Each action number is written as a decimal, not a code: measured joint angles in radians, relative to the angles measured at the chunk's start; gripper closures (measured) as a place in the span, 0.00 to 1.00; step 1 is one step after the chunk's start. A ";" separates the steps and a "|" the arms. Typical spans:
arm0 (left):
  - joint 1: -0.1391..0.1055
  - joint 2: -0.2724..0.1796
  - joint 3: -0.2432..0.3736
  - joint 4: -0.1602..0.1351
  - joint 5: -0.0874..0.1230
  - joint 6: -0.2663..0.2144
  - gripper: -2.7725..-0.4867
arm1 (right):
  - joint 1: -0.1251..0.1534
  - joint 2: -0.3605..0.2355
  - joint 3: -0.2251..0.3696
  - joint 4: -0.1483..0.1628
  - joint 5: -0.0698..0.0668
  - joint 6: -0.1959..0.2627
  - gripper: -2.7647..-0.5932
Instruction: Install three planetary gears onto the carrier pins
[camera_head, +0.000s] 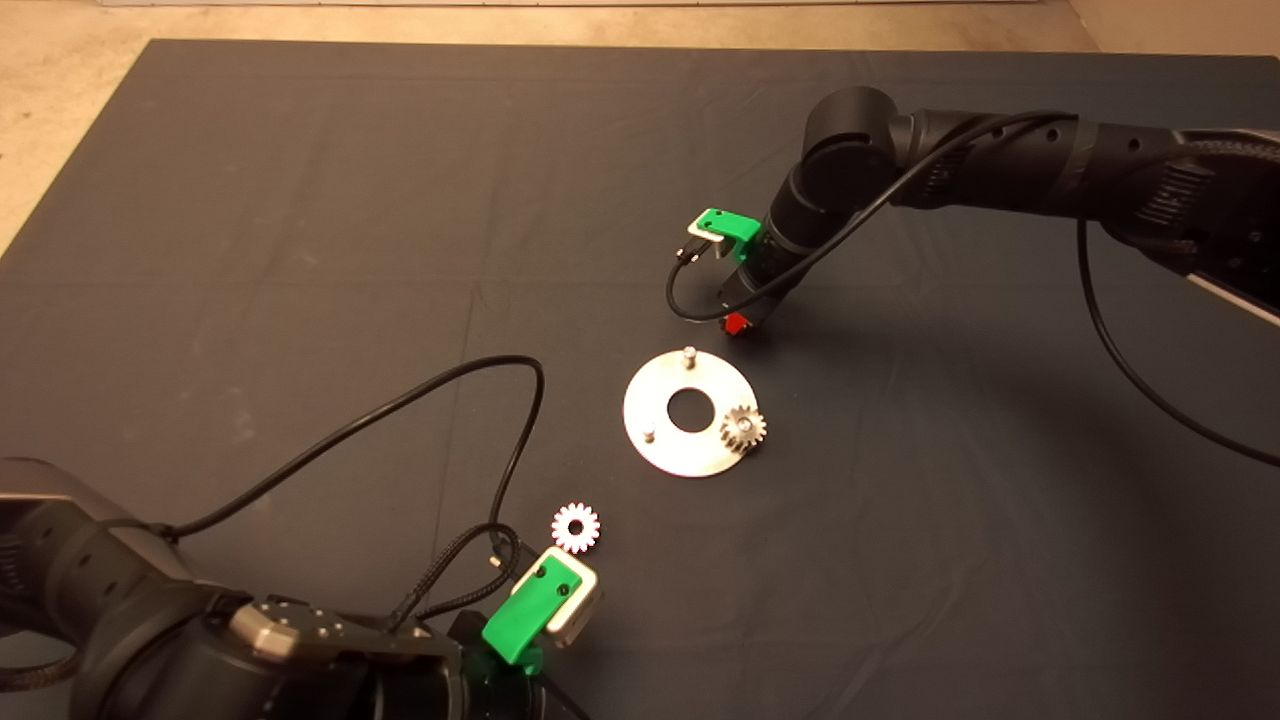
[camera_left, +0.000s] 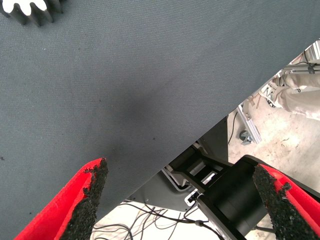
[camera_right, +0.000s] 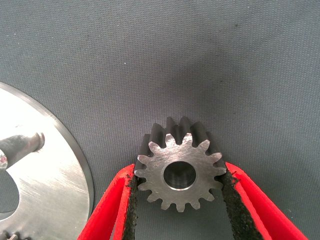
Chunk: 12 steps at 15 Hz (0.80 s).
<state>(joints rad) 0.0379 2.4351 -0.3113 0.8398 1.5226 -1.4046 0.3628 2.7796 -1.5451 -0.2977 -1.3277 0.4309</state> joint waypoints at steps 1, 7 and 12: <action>0.000 0.000 0.000 0.000 0.000 0.000 0.31 | 0.000 0.000 0.002 0.000 0.000 0.000 0.79; 0.000 0.000 0.000 0.000 0.000 0.000 0.31 | -0.006 0.000 0.044 0.010 -0.005 0.000 0.82; 0.000 0.000 0.000 0.000 -0.007 0.000 0.31 | -0.005 -0.004 0.063 0.014 -0.034 0.000 0.85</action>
<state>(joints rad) 0.0379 2.4353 -0.3113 0.8398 1.5159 -1.4047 0.3574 2.7757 -1.4821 -0.2838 -1.3615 0.4309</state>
